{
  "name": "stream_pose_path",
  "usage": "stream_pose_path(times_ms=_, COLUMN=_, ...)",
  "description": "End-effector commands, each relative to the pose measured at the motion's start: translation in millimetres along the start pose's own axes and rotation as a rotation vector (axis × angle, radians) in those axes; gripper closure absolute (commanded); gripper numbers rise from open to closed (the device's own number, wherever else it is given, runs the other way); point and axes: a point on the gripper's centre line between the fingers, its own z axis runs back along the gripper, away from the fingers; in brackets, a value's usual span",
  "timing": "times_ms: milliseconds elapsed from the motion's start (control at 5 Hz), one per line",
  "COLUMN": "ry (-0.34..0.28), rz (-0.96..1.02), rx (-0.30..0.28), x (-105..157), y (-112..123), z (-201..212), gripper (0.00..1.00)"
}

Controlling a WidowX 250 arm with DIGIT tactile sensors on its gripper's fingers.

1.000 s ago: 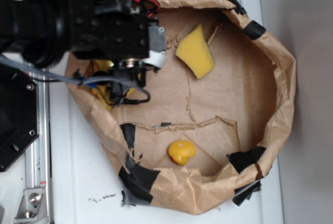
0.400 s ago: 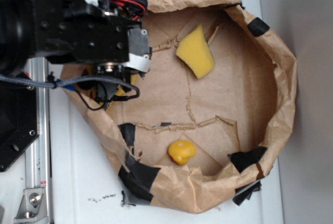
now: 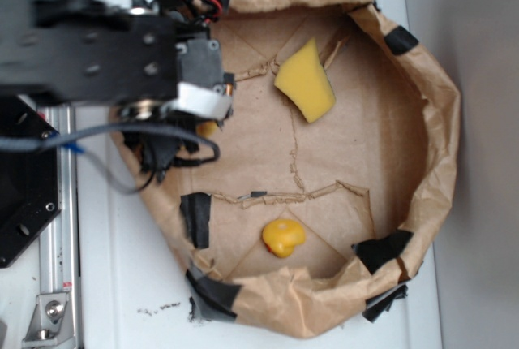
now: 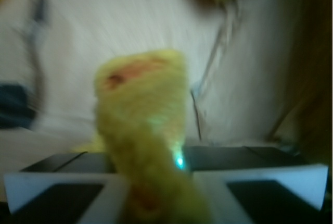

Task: Grab the yellow cloth.

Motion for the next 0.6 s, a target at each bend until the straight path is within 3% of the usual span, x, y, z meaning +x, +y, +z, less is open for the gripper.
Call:
stream_pose_path(times_ms=0, ry=-0.275, rz=0.078, rx=0.014, x=25, y=-7, z=77, gripper=1.0)
stream_pose_path(times_ms=400, ry=-0.333, rz=0.155, rx=-0.016, x=35, y=3, z=76, gripper=1.0)
